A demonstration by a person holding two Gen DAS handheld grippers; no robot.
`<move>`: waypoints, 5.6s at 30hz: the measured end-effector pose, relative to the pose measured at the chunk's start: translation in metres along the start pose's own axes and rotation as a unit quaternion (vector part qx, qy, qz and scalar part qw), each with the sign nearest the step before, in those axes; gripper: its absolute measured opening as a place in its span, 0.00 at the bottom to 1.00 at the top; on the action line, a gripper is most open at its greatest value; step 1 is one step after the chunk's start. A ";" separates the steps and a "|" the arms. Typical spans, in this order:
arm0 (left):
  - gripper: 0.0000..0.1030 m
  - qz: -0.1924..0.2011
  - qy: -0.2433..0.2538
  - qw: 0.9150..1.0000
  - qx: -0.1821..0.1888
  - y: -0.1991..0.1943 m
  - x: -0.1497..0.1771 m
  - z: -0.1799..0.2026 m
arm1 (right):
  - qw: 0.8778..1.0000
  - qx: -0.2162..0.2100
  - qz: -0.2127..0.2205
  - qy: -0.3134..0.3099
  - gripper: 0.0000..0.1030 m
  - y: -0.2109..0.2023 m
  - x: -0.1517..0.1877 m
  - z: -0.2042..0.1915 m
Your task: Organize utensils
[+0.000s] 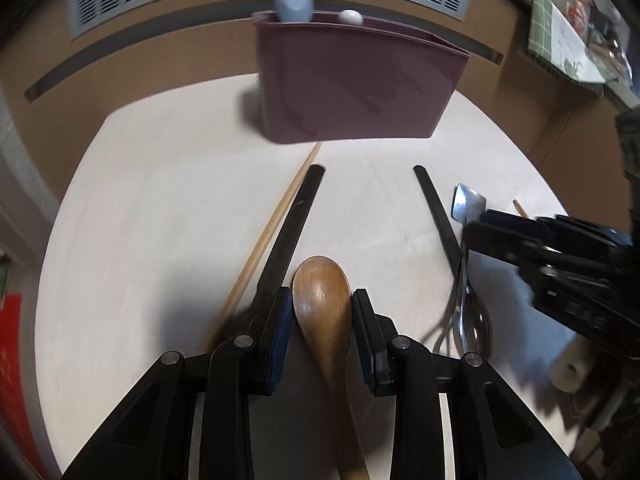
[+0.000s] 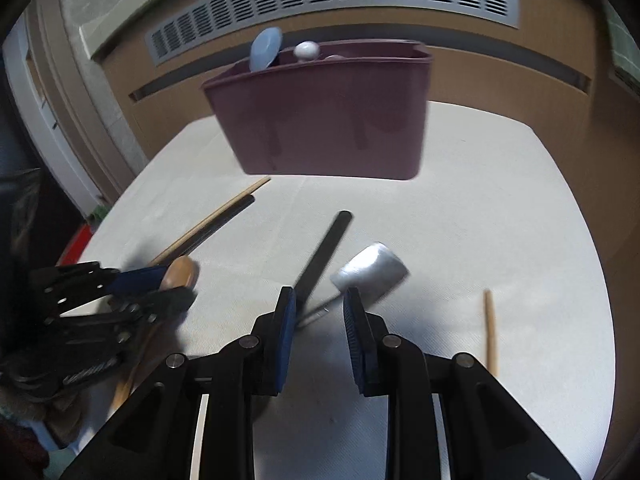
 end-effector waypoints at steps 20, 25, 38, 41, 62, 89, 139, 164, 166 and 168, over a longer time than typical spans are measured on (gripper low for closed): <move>0.30 0.007 -0.042 0.998 0.042 -0.016 0.021 -0.003 | 1.000 0.006 -0.006 0.009 0.22 -0.025 0.026 0.024; 0.30 0.009 -0.040 0.998 0.046 -0.021 0.027 -0.008 | 1.000 0.024 -0.006 -0.012 0.27 -0.003 0.021 0.006; 0.31 0.006 -0.045 0.998 0.047 -0.023 0.029 -0.008 | 0.997 0.066 -0.004 -0.034 0.39 0.038 -0.020 -0.001; 0.31 0.003 -0.044 0.998 0.039 -0.023 0.029 -0.006 | 0.998 0.058 -0.008 -0.027 0.29 0.032 -0.020 0.003; 0.29 0.047 -0.017 0.998 -0.031 -0.027 0.014 0.019 | 0.993 0.055 0.095 0.032 0.29 -0.059 0.001 0.046; 0.09 0.322 0.005 0.946 0.040 -0.218 -0.157 0.034 | 0.958 0.070 0.272 -0.051 0.04 -0.174 -0.123 0.016; 0.16 -0.020 0.207 0.977 0.053 0.041 -0.032 0.118 | 0.995 0.037 0.058 0.077 0.05 -0.079 0.055 0.093; 0.12 0.200 -0.016 0.975 0.091 -0.129 -0.099 0.038 | 0.989 -0.010 0.137 0.052 0.04 -0.114 -0.018 0.056; 0.12 0.224 -0.016 0.969 0.102 -0.150 -0.125 0.038 | 0.986 -0.012 0.161 0.039 0.04 -0.126 -0.044 0.052; 0.12 0.262 -0.012 0.959 0.104 -0.176 -0.152 0.036 | 0.978 -0.005 0.206 0.010 0.04 -0.149 -0.083 0.044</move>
Point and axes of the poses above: each gripper's, at about its wrist camera, not at the fingertips, and y roughly the way its jaws point, z to its right, x to its underside, the point moved 6 cm from there along y, roughly the way its jaws point, and after that the axes turned 3 degrees about z, right-handed, at the moved point
